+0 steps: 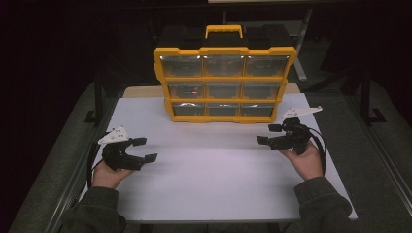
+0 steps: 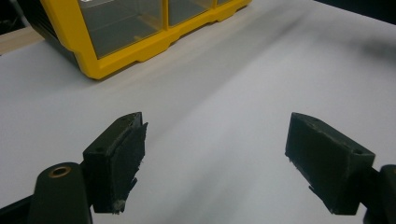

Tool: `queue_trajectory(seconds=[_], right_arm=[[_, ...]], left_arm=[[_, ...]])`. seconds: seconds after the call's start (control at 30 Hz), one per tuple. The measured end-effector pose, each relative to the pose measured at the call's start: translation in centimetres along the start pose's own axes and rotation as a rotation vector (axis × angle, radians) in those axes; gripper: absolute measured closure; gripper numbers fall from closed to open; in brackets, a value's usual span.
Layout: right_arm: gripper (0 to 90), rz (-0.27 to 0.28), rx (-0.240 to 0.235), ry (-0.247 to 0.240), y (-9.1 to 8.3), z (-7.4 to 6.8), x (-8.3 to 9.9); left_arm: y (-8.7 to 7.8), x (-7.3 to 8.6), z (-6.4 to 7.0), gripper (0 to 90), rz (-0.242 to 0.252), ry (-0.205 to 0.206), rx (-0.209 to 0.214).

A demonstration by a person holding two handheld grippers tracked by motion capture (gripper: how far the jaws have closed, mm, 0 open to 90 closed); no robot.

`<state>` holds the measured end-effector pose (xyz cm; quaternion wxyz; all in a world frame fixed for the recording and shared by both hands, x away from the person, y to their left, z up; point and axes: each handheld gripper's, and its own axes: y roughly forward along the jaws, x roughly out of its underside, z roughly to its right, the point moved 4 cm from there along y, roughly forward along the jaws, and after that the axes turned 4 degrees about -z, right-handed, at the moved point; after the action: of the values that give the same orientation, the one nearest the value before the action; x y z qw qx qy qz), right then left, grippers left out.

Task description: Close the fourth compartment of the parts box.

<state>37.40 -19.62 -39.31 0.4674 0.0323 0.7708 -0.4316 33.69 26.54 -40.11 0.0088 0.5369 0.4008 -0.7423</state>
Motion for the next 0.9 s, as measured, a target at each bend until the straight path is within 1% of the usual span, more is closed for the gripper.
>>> queue_trajectory(seconds=[0.13,0.23,0.27,0.3,0.33,0.37,0.43,0.47,0.53,0.6,0.67,0.77,0.8,0.87,0.9], right_arm=[[22.7,0.014,0.007,0.002,-0.3,0.1,0.6],[20.0,0.016,0.013,0.007,-0.5,0.1,1.1],[19.1,0.009,0.021,0.006,-0.6,0.0,1.3],[19.1,0.007,0.029,0.006,-0.7,0.0,1.5],[19.1,0.008,0.031,0.000,-0.7,0.0,1.7],[19.0,0.010,0.029,0.004,-0.8,-0.1,1.9],[18.1,0.014,0.033,0.004,-0.9,0.0,2.2],[17.9,0.016,0.037,0.005,-1.0,0.0,2.4],[16.8,0.009,0.038,0.018,-1.0,0.1,2.7],[16.8,0.015,0.037,0.027,-1.1,0.0,3.0],[16.7,0.017,0.037,0.022,-1.2,0.1,3.3],[16.7,0.014,0.037,0.031,-1.3,0.1,3.7],[16.8,0.019,0.038,0.030,-1.3,0.2,3.8],[16.4,0.016,0.039,0.044,-1.4,0.3,4.0],[16.4,0.019,0.040,0.040,-1.4,0.3,4.0]], left_arm=[[0.0,0.1,0.1,19.3,-0.007,0.005,0.005],[0.0,0.1,0.2,19.3,-0.015,0.006,0.003],[0.0,0.1,0.2,19.3,-0.015,0.004,0.003],[0.0,0.2,0.3,19.3,-0.014,0.001,0.003],[0.0,0.2,0.3,19.3,-0.015,0.001,0.004],[0.0,0.2,0.3,19.3,-0.020,0.004,0.003],[0.1,0.3,0.4,19.6,-0.008,0.004,0.002],[0.1,0.4,0.4,20.1,-0.014,0.000,0.004],[0.0,0.7,0.5,20.2,-0.020,-0.004,0.013],[0.0,1.0,0.6,20.2,-0.029,-0.005,0.012],[0.0,1.1,0.8,20.1,-0.032,-0.001,0.012],[0.0,1.3,1.0,19.6,-0.035,0.011,0.009],[-0.1,1.3,1.0,19.5,-0.033,0.011,0.008],[-0.1,1.5,1.0,19.5,-0.036,0.012,0.004],[0.0,1.5,1.0,19.4,-0.033,0.008,0.004]])
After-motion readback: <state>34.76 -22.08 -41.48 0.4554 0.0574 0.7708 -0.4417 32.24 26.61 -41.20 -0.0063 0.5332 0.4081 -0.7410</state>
